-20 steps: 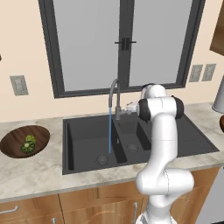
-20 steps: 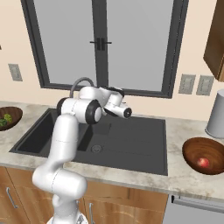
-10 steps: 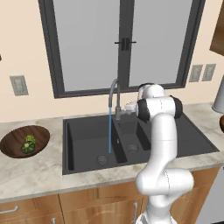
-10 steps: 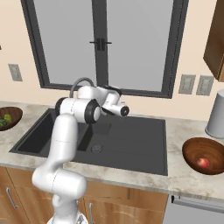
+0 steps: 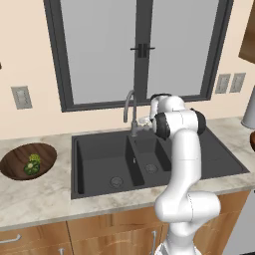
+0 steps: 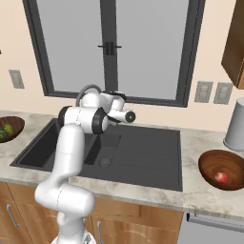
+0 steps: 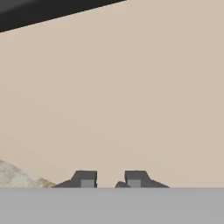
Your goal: Pick the broccolis from the sink and place them in one bowl. Place the peach in the other bowl. Then turn off the sink faucet.
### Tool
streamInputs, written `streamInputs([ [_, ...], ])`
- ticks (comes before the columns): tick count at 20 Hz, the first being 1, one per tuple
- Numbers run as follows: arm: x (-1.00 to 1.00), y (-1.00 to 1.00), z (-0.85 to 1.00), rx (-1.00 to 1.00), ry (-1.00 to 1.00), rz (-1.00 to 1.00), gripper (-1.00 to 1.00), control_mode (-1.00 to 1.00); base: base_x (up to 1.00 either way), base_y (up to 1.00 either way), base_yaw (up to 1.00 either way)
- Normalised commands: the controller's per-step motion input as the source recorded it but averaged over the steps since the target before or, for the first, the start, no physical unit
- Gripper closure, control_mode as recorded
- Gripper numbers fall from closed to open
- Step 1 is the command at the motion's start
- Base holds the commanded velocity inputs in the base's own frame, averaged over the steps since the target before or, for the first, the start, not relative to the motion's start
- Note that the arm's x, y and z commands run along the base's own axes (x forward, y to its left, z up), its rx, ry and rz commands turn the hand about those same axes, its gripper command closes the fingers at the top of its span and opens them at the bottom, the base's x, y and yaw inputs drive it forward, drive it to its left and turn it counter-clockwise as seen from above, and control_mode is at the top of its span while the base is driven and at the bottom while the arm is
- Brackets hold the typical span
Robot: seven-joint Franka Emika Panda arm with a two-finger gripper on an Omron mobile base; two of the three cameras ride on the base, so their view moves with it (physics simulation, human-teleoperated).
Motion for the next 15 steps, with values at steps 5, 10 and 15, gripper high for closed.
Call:
streamInputs([
  [5, 0.68, -0.05, -0.31, 0.28, 0.04, 0.29, 1.0, -1.0, 0.0, 0.0, 0.0],
  [10, 0.68, -0.09, -0.49, 0.33, 0.03, 0.32, 1.0, -1.0, 0.0, 0.0, 0.0],
  [15, 0.4, -0.03, -0.48, 0.31, 0.02, 0.33, 1.0, -1.0, 0.0, 0.0, 0.0],
])
